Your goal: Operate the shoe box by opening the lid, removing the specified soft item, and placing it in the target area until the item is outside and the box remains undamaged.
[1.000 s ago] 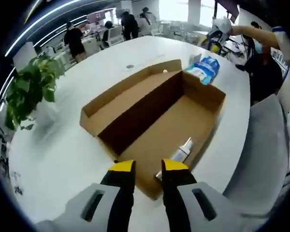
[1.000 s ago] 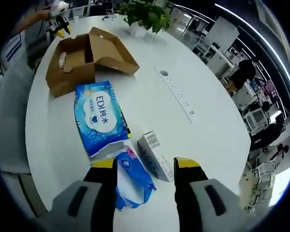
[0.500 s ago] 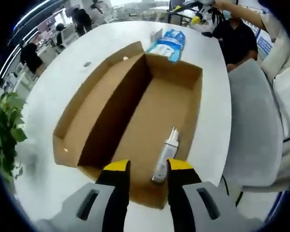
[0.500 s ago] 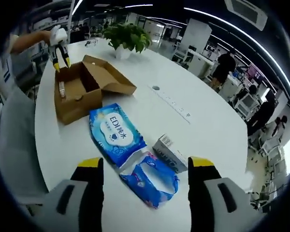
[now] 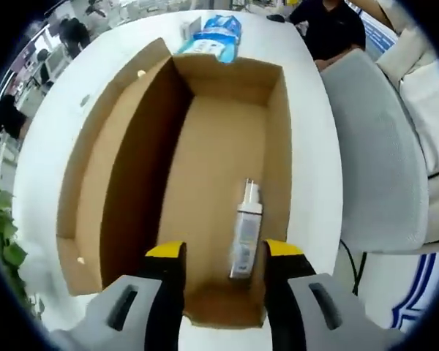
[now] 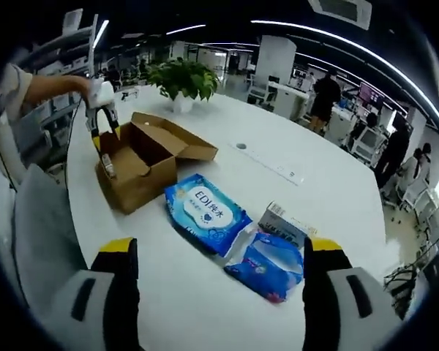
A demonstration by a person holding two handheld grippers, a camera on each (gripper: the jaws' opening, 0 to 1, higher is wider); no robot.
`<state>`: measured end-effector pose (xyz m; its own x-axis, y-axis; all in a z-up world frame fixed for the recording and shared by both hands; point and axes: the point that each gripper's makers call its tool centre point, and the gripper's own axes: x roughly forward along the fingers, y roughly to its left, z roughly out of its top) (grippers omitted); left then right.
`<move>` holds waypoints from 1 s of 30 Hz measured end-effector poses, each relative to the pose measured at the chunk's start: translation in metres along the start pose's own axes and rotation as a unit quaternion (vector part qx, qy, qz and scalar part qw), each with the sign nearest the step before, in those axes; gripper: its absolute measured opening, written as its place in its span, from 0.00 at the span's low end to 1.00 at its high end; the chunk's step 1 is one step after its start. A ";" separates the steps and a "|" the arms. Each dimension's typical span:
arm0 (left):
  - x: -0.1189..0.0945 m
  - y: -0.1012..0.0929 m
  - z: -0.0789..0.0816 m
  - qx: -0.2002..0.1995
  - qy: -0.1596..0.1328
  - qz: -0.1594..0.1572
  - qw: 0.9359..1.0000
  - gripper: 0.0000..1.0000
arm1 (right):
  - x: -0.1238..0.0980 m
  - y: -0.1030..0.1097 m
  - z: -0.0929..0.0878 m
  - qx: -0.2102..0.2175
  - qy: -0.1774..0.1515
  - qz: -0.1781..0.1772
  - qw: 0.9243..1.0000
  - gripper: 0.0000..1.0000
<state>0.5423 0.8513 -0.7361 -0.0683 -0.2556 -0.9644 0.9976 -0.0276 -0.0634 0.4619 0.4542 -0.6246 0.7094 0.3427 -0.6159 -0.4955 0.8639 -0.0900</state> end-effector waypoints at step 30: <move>0.038 0.011 -0.009 0.085 0.040 -0.032 0.995 0.51 | -0.021 0.040 -0.032 0.069 -0.009 -0.013 0.997 0.96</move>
<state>0.5508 0.8501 -0.7753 -0.1241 -0.1705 -0.9775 0.9746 -0.2058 -0.0879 0.4105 0.4699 -0.6404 0.7308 0.3256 -0.5999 -0.4042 0.9147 0.0040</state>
